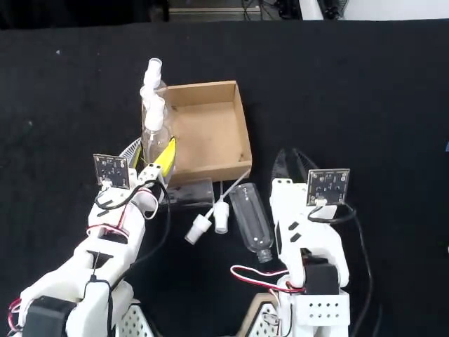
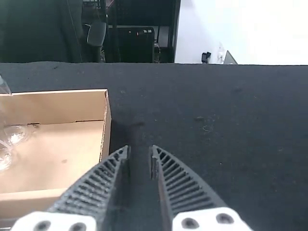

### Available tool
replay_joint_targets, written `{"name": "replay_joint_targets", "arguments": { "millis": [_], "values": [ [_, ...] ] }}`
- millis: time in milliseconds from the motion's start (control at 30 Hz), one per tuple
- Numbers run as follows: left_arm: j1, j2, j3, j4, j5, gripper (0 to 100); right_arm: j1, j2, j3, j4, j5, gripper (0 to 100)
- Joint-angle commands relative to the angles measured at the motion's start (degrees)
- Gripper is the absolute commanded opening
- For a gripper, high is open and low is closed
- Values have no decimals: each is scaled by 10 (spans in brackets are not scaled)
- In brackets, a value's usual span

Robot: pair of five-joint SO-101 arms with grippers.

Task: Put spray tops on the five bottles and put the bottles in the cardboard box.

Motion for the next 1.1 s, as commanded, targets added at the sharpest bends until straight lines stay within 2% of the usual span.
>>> {"name": "replay_joint_targets", "arguments": {
  "millis": [0, 300, 533, 1067],
  "values": [
    [0, 2, -7, -11, -2, 30, 13, -27, -7, -19, 6, 49],
    [-6, 0, -7, -11, -3, 40, 13, -27, -7, -19, 6, 49],
    [-1, -1, -7, -11, 2, 277, 13, -27, -7, -19, 7, 49],
    [-4, -3, -7, -15, -3, 279, 13, -27, -7, -19, 7, 49]
  ]
}}
